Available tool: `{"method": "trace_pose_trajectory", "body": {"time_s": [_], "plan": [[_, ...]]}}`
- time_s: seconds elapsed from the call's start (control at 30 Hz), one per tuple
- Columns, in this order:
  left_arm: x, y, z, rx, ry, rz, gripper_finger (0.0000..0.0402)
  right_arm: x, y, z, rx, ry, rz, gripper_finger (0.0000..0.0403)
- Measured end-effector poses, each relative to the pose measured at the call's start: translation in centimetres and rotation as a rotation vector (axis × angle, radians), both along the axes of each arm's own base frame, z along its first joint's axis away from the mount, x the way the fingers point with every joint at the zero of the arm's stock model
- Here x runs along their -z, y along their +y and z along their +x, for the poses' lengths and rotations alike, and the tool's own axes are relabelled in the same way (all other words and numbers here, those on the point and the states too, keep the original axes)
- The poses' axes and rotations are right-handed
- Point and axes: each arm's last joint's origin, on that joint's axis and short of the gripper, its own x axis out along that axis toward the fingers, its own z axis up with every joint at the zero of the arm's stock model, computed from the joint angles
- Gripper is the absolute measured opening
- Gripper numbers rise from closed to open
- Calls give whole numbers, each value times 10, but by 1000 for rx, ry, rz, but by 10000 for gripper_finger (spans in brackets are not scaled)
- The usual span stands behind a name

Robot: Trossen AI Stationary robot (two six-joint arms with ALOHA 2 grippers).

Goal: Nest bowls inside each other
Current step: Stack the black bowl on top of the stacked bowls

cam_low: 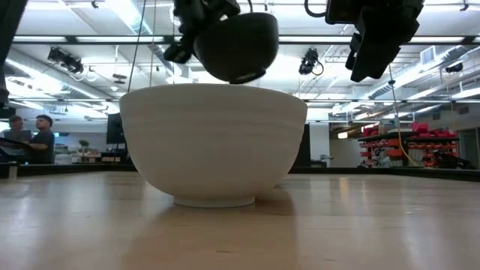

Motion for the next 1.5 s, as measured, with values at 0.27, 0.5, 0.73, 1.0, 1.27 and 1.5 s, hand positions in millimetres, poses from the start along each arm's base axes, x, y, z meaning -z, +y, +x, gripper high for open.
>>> {"method": "trace_pose_trajectory", "body": {"time_s": [0.27,0.5,0.73,1.0,1.27,1.5], "plan": [[29,6,21,30,74,-53,10,1,1,-1,-7,10,-4,7],[54,7,32,50,152,-91,10,1,1,-1,-12,10,-8,9],[71,5,41,68,196,-120,10,1,1,-1,-14,8,-9,7],[82,3,47,79,217,-127,10,0,1,-1,-27,0,-15,9],[90,3,51,78,229,-119,10,0,1,0,-27,-11,-13,7],[91,2,52,87,229,-108,28,0,1,0,-26,-11,-12,10]]}}
